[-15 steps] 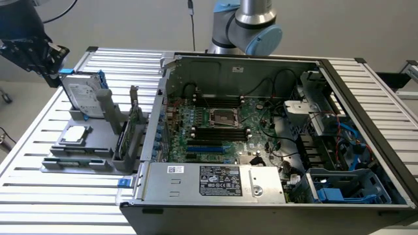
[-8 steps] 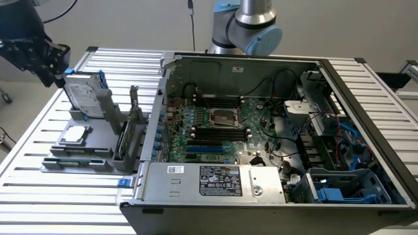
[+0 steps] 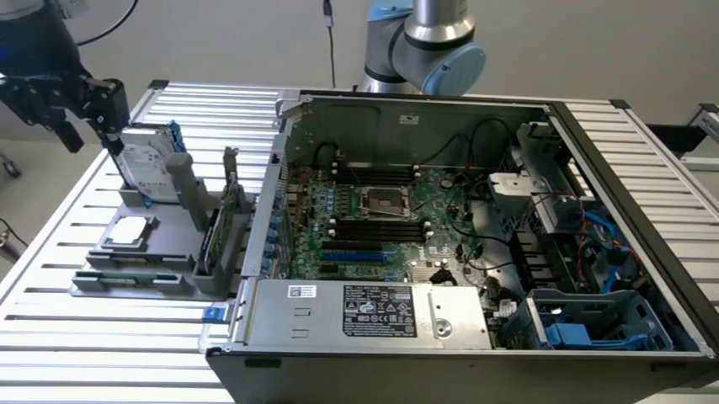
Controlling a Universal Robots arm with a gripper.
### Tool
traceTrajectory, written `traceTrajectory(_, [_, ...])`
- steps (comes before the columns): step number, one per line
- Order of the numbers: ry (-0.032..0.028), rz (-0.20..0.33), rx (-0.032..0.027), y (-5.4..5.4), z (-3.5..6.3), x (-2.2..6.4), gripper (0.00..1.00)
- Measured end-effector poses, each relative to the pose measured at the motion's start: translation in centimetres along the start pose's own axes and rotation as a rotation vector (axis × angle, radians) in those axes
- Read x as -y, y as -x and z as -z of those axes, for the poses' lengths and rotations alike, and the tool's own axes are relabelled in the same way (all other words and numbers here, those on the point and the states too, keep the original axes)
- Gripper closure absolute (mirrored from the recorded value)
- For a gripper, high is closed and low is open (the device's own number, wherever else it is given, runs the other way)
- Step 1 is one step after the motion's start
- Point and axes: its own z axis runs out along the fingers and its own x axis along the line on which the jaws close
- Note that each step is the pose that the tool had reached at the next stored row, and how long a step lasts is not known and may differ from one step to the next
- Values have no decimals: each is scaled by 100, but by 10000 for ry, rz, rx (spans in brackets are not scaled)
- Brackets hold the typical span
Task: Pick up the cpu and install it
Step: 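Pick up the cpu and move it towards the insertion slot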
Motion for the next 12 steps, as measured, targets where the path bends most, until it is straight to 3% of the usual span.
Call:
traceTrajectory(6, [1, 131, -7, 0, -108, 28, 40])
traceTrajectory(12, [10, 446, -119, 5, -215, 105, 40])
